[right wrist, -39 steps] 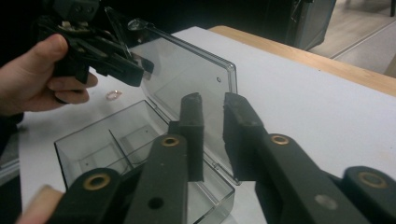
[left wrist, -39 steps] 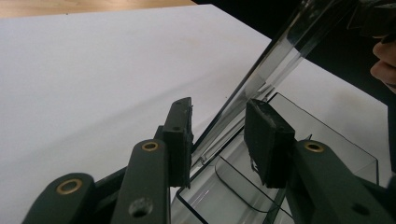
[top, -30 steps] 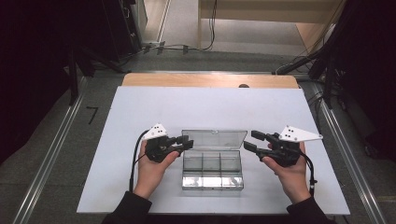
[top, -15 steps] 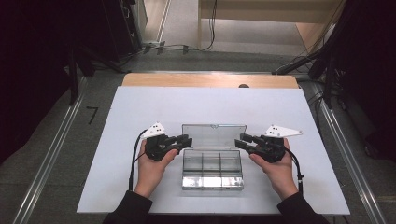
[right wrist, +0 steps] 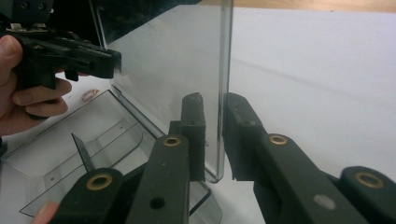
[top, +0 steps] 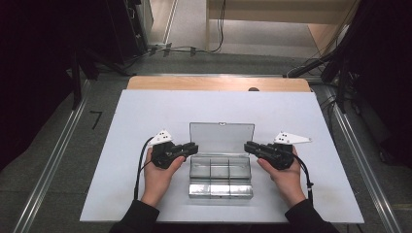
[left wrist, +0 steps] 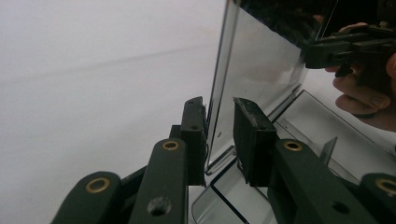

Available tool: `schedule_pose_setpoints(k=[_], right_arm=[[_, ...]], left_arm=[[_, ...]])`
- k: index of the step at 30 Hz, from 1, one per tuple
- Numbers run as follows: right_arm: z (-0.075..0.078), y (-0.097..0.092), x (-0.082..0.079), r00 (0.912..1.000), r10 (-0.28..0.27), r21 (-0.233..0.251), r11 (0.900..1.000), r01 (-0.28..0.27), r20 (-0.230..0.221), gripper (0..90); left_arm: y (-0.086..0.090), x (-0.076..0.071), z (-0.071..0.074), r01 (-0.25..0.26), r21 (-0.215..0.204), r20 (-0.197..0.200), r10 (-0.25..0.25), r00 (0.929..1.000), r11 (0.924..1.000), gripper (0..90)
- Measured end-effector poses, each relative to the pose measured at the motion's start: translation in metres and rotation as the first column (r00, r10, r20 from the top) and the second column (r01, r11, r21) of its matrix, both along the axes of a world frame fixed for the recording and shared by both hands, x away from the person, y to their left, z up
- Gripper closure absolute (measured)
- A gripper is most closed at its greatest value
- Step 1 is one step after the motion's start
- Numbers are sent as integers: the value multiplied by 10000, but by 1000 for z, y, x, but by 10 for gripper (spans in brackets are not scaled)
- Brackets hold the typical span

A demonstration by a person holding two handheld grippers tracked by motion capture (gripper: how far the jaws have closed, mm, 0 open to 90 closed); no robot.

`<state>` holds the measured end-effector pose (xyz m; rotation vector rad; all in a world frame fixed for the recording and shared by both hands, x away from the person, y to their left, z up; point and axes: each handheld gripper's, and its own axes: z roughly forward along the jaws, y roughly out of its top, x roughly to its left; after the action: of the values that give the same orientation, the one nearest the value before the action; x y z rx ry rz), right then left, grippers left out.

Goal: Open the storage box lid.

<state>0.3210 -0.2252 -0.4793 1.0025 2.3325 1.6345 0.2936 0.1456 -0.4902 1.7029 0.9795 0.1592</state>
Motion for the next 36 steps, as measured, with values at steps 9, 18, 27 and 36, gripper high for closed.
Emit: schedule_pose_setpoints(k=[9,18,27,36], right_arm=[[-4,7,1,9995,-139,257,9996,147,-294,773],[-8,10,3,9990,-207,364,9991,222,-396,759],[-14,11,5,9982,-315,425,9985,337,-509,729],[-19,13,7,9965,-409,457,9980,442,-723,692]], left_arm=[[6,-3,-1,-193,-184,-149,190,9997,9996,756],[8,-5,-4,-346,-285,-215,340,9992,9990,764],[7,-2,-7,-519,-421,-479,499,9976,9978,749],[5,0,-10,-536,-280,-503,522,9974,9982,702]])
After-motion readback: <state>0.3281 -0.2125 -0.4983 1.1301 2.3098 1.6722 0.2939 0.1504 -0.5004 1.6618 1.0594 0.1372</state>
